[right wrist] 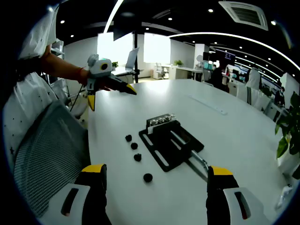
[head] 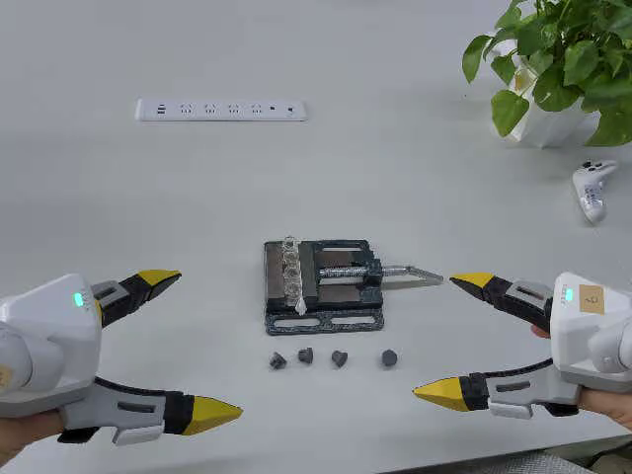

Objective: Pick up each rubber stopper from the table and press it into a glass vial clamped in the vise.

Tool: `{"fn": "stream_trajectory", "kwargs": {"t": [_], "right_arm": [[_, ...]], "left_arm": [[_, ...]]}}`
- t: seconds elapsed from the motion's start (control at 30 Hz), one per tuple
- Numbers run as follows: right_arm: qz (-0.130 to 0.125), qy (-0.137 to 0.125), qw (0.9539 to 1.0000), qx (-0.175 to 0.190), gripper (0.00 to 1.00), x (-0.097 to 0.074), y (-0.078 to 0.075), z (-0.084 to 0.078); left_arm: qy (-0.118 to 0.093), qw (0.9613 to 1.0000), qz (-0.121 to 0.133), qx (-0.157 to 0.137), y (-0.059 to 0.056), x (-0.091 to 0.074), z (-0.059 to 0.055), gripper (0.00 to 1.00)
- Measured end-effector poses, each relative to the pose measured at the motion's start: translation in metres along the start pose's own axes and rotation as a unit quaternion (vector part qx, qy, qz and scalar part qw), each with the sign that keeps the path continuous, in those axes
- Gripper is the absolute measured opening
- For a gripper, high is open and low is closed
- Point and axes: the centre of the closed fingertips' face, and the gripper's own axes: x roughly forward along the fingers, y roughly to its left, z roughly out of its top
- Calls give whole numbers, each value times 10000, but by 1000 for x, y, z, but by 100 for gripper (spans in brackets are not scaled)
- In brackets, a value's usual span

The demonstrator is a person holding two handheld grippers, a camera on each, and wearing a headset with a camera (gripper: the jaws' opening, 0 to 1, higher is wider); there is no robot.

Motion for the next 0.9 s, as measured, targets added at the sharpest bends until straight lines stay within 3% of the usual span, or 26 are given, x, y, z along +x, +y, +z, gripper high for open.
{"fn": "stream_trajectory", "kwargs": {"t": [0.9], "right_arm": [[78, 126, 9999, -43, 85, 4, -1, -1]], "left_arm": [[-1, 10000, -31, 16, -1, 0, -1, 99]]}}
